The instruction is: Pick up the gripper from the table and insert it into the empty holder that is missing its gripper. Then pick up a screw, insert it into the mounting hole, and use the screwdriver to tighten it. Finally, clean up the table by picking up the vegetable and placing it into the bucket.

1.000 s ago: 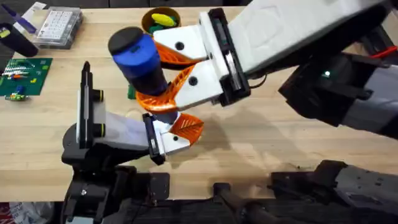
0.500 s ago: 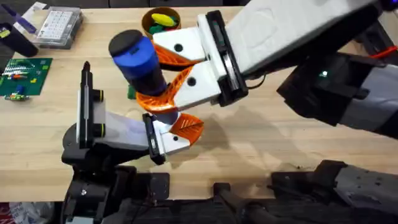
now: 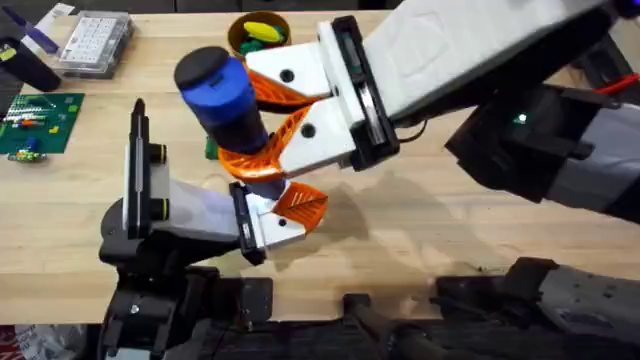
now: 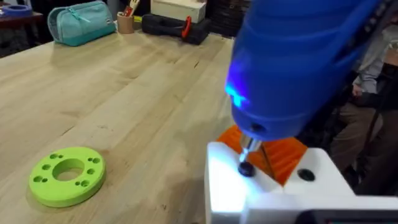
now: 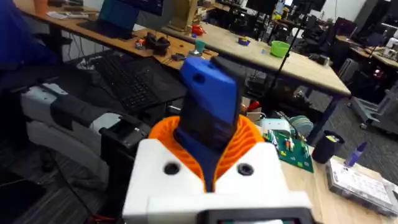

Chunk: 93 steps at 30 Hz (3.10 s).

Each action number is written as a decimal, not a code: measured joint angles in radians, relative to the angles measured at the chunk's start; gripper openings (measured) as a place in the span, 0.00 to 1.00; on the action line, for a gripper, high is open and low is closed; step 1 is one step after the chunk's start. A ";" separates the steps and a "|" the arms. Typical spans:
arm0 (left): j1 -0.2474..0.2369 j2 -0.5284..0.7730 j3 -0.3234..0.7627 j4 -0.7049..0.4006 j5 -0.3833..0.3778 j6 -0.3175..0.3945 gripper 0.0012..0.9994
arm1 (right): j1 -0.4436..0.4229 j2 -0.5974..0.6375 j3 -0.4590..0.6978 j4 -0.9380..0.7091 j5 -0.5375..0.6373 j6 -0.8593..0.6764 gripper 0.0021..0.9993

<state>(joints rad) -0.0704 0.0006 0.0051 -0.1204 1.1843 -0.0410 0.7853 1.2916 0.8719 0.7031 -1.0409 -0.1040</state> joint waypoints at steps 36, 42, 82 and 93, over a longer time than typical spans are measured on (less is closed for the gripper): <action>0.000 0.000 0.000 0.000 -0.001 -0.002 0.01 | 0.005 0.022 -0.009 0.013 0.002 0.014 0.03; 0.000 0.000 0.000 0.000 -0.002 -0.002 0.01 | 0.005 0.029 -0.009 0.022 0.003 0.023 0.03; 0.000 0.000 0.000 0.000 -0.002 -0.001 0.01 | -0.041 0.061 0.212 0.030 -0.048 0.055 0.03; 0.000 0.000 0.000 0.000 -0.002 -0.001 0.01 | -0.041 0.061 0.215 -0.146 0.018 -0.059 0.03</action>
<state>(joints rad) -0.0704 0.0006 0.0051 -0.1200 1.1824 -0.0415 0.7447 1.3521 1.0871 0.5567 -1.0227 -0.1631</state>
